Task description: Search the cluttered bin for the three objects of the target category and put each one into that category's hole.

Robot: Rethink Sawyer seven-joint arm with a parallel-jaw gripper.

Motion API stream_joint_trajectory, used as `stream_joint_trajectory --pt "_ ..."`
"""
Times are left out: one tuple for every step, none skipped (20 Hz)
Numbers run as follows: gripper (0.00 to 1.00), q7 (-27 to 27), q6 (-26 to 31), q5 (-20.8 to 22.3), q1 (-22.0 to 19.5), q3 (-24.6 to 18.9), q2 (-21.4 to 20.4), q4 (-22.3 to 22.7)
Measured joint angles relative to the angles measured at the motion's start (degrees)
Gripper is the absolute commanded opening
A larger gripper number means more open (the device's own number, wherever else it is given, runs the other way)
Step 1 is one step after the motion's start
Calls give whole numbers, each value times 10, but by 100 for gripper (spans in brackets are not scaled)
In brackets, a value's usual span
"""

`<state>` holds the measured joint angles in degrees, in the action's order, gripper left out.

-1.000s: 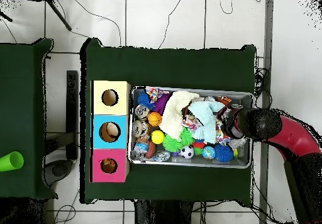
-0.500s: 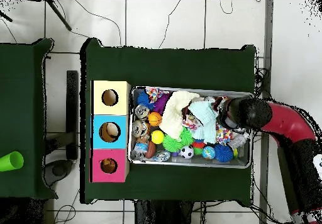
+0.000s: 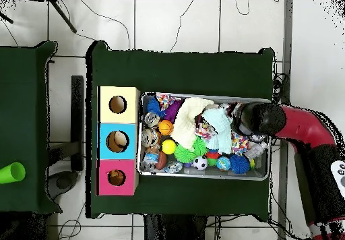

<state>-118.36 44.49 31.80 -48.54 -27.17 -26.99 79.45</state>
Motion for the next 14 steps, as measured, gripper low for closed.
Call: stream_joint_trajectory --pt "100 0 -2 2 -3 0 2 0" --pt "100 0 -4 4 -6 0 4 0" --pt "100 0 -7 5 -9 0 7 0" --pt "100 0 -14 10 -22 -2 15 -1" --pt "100 0 -18 13 -30 -3 19 -1" --pt "100 0 -19 13 -34 -3 21 -1" --pt "100 0 -26 18 -49 -5 29 -1" --pt "100 0 -27 19 -53 -6 31 -1" --pt "100 0 -29 20 -57 -6 33 -1" --pt "100 0 -34 22 -69 -8 38 -1" --pt "100 0 -39 25 -82 -9 44 -1" --pt "100 0 -39 26 -87 -9 46 0" --pt "100 0 -40 26 -90 -10 47 0" --pt "100 0 -40 27 -94 -10 49 1"
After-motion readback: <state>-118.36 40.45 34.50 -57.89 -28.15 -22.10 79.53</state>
